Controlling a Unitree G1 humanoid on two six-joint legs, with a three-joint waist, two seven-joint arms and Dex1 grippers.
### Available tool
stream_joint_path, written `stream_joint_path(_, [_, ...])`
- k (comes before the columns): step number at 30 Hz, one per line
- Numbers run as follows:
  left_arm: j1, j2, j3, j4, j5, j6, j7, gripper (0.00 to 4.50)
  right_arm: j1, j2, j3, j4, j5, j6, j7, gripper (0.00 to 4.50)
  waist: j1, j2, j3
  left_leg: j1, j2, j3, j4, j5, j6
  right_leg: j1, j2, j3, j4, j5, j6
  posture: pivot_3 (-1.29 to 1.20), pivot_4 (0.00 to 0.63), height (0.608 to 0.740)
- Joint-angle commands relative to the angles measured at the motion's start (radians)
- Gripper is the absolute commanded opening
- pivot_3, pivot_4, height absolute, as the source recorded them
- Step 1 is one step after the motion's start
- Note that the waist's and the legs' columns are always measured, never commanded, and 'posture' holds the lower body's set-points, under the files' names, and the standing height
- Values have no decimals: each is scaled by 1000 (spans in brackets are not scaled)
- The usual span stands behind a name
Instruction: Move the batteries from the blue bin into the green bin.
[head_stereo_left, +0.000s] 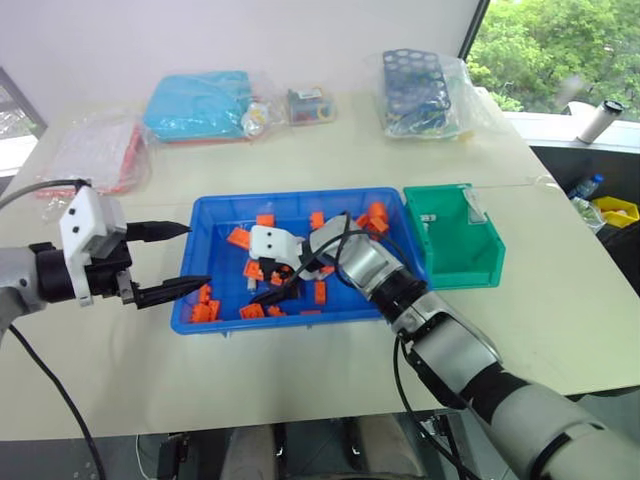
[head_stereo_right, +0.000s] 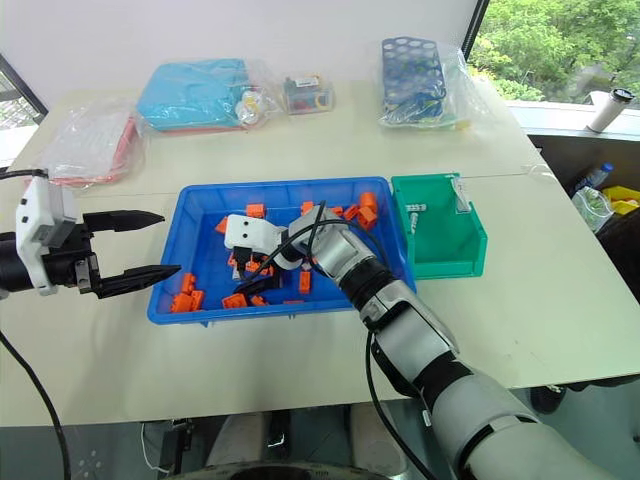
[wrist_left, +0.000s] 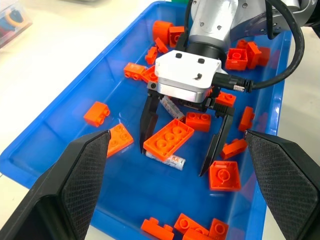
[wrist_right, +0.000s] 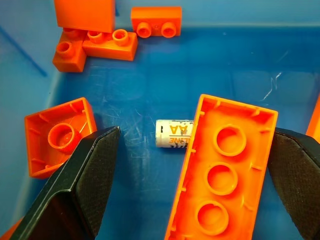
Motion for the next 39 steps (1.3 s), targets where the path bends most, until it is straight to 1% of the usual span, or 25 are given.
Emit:
stream_joint_path(1, [-26, 20, 2, 2, -4, -11, -4, 4500, -51, -24, -40, 22, -6, -8, -27, 4459, 0, 0, 0, 0, 0, 0, 0, 0, 0, 0, 0, 0, 0, 0, 0, 0, 150, 739])
stream_joint_path(8, [-63, 26, -31, 37, 9, -24, -20, 4500, -102, -94, -72, 60, 0, -44, -7, 4459, -2, 0, 0, 0, 0, 0, 0, 0, 0, 0, 0, 0, 0, 0, 0, 0, 150, 739])
stream_joint_path(10, [-71, 27, -37, 43, 11, -25, -25, 4500, -119, -99, -92, 49, 14, -44, -11, 4459, -3, 0, 0, 0, 0, 0, 0, 0, 0, 0, 0, 0, 0, 0, 0, 0, 150, 739])
stream_joint_path(13, [-75, 30, -42, 48, 13, -26, -33, 4500, -132, -82, -126, -22, 55, 15, 7, 4459, -4, 0, 0, 0, 0, 0, -1, 0, 0, -1, 1, 0, 0, 0, 0, 0, 150, 739])
stream_joint_path(18, [-84, 30, -49, 46, 14, -22, -34, 4500, -96, -56, -116, -136, 70, 80, 15, 4459, -2, 0, 0, 0, 0, 0, -1, 0, 0, -1, 1, 0, 0, 0, 0, 0, 150, 739])
stream_joint_path(23, [-72, 31, -46, 35, 12, -18, -38, 4500, -56, -62, -99, -192, 77, 107, 30, 4459, 5, 0, 0, 0, 0, 0, 0, 0, 0, 0, 0, 0, 0, 0, 0, 0, 150, 739])
stream_joint_path(27, [-50, 31, -33, 26, 11, -19, -43, 4500, -16, -78, -62, -249, 79, 111, 79, 4459, 3, 0, 0, 0, 0, 0, 0, 0, 0, 0, 0, 0, 0, 0, 0, 0, 150, 739])
stream_joint_path(30, [-35, 32, -20, 13, 4, -15, -40, 4500, -7, -85, -30, -218, 44, 52, 63, 4459, 0, 0, 0, 0, 0, 0, 0, 0, 0, 0, 0, 0, 0, 0, 0, 0, 150, 739])
stream_joint_path(39, [0, 32, 15, -18, -11, 0, -29, 4500, -41, -56, -34, 0, 11, -59, 15, 4459, -1, 0, 0, 0, 0, 0, 0, 0, 0, 0, 0, 0, 0, 0, 0, 0, 150, 739])
